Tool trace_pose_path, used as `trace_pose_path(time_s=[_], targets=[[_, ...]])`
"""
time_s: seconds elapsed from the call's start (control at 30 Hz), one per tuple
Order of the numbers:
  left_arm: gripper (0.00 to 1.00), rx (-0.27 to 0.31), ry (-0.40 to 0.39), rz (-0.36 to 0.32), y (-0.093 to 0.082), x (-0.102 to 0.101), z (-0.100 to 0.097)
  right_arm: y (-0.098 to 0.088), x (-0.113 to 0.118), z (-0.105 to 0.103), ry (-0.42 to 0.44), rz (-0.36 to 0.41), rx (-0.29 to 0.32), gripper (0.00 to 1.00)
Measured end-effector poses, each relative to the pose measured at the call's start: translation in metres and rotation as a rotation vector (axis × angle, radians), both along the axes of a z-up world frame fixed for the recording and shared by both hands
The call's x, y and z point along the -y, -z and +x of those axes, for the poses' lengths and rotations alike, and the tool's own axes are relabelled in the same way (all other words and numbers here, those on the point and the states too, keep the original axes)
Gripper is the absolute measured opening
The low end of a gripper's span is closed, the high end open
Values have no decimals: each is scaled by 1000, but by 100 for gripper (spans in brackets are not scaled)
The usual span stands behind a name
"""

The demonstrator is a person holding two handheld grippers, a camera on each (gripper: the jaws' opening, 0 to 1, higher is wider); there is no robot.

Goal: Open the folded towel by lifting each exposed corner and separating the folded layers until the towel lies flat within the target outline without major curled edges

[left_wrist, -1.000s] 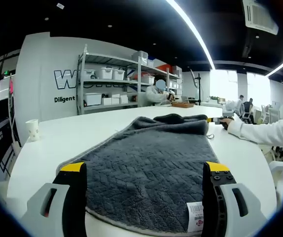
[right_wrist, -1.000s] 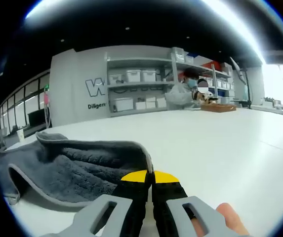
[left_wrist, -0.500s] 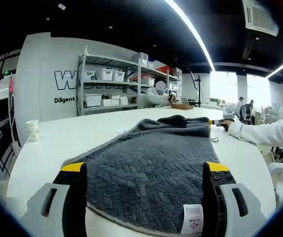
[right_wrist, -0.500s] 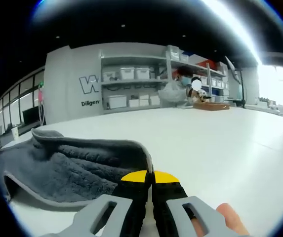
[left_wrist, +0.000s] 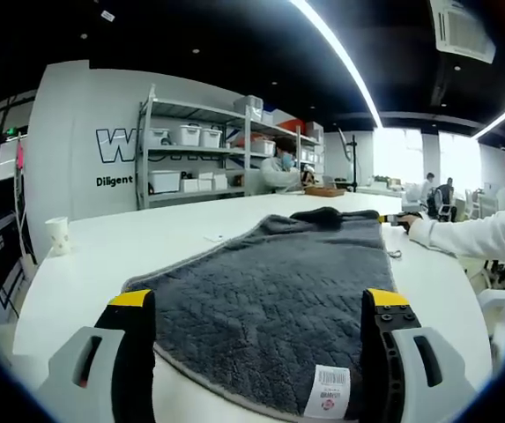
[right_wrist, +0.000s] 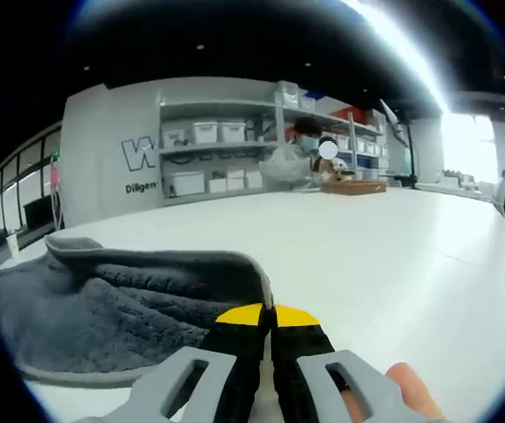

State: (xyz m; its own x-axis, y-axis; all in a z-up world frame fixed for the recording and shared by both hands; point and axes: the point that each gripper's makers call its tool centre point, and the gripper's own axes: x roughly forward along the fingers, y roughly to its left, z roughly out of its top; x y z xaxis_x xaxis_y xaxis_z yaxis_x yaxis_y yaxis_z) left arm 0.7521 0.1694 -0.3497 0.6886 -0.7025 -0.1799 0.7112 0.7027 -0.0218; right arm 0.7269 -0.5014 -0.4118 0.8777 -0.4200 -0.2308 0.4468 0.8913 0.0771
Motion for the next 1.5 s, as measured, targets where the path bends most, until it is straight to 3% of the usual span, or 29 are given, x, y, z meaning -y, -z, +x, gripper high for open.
trace_pose_path(time_s=[0.47,0.9,0.97,1.1,1.27,1.5], targets=[[96,2,2,-4,-1,1,-1,6,23,-25,110,0,-32,0],[96,15,5,-1,-4,3,-4,7,18,-28,94,-12,-40,0],[96,14,6,-1,-4,3,-4,4,21,-29,92,-3,-17,0],[96,17,7,-1,-4,4,-5,0,17,-40,102,1,10,6],[96,18,8,0,-4,4,-5,-6,14,-45,89,11,50,22],[95,18,17,6,-3,7,-6,-24,-28,-44,-60,-18,110,38]])
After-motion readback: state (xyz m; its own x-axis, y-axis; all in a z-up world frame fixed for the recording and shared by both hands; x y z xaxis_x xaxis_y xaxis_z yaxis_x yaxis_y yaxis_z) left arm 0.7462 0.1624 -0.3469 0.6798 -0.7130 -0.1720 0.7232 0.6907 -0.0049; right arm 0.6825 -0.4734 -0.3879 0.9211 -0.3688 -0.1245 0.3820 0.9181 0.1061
